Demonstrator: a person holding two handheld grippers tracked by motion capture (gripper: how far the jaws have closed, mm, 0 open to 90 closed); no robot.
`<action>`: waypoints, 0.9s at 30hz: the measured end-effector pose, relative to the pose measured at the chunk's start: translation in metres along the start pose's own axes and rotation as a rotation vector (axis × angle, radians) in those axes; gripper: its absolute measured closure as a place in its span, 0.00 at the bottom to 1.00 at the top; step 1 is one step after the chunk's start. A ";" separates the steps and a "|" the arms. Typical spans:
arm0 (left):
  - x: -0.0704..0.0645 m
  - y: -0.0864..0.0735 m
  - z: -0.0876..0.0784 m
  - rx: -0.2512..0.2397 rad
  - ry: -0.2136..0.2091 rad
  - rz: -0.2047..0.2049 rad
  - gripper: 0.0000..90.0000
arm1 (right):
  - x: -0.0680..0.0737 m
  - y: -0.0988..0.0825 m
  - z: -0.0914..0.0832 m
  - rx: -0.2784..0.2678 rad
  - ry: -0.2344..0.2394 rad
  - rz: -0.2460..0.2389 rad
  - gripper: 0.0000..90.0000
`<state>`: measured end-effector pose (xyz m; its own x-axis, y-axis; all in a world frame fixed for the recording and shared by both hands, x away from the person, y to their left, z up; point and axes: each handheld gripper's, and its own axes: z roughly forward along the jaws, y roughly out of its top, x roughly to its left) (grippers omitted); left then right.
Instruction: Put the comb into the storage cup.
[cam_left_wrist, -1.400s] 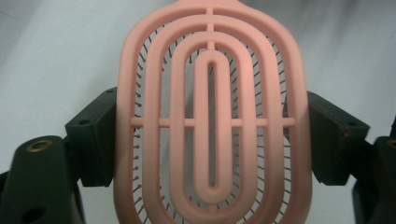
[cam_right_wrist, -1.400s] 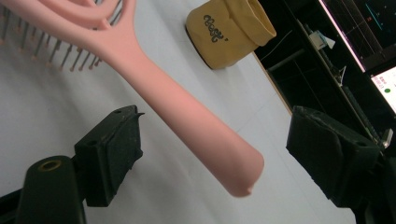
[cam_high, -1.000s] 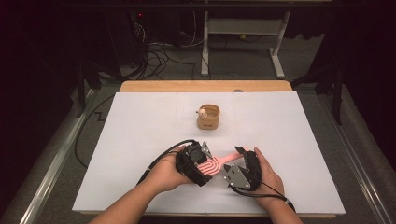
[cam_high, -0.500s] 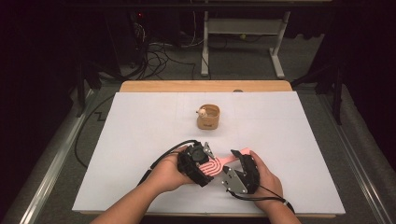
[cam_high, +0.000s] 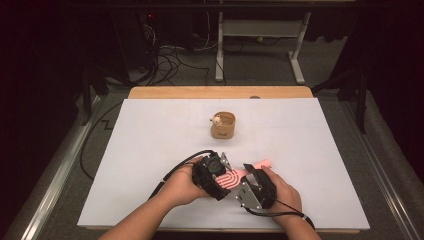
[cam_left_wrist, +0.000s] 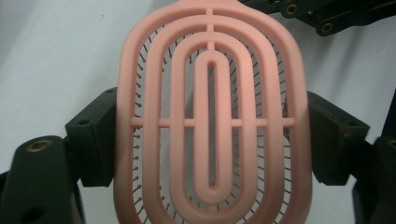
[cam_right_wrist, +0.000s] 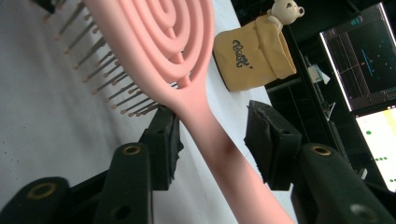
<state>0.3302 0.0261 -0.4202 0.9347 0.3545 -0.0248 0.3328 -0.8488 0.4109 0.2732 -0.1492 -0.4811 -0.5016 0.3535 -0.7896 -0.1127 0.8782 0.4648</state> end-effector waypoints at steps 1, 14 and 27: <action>0.000 0.000 0.000 0.001 -0.002 0.000 0.22 | 0.001 0.000 0.000 0.001 -0.002 -0.007 0.64; -0.002 0.005 -0.002 0.006 0.007 0.005 0.22 | 0.002 0.004 0.000 0.020 -0.016 -0.111 0.75; -0.002 0.007 -0.003 0.006 0.012 0.008 0.22 | 0.003 0.005 -0.001 0.031 -0.038 -0.156 0.77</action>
<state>0.3303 0.0208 -0.4147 0.9359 0.3521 -0.0109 0.3260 -0.8539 0.4057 0.2707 -0.1442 -0.4806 -0.4471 0.2235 -0.8661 -0.1597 0.9328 0.3231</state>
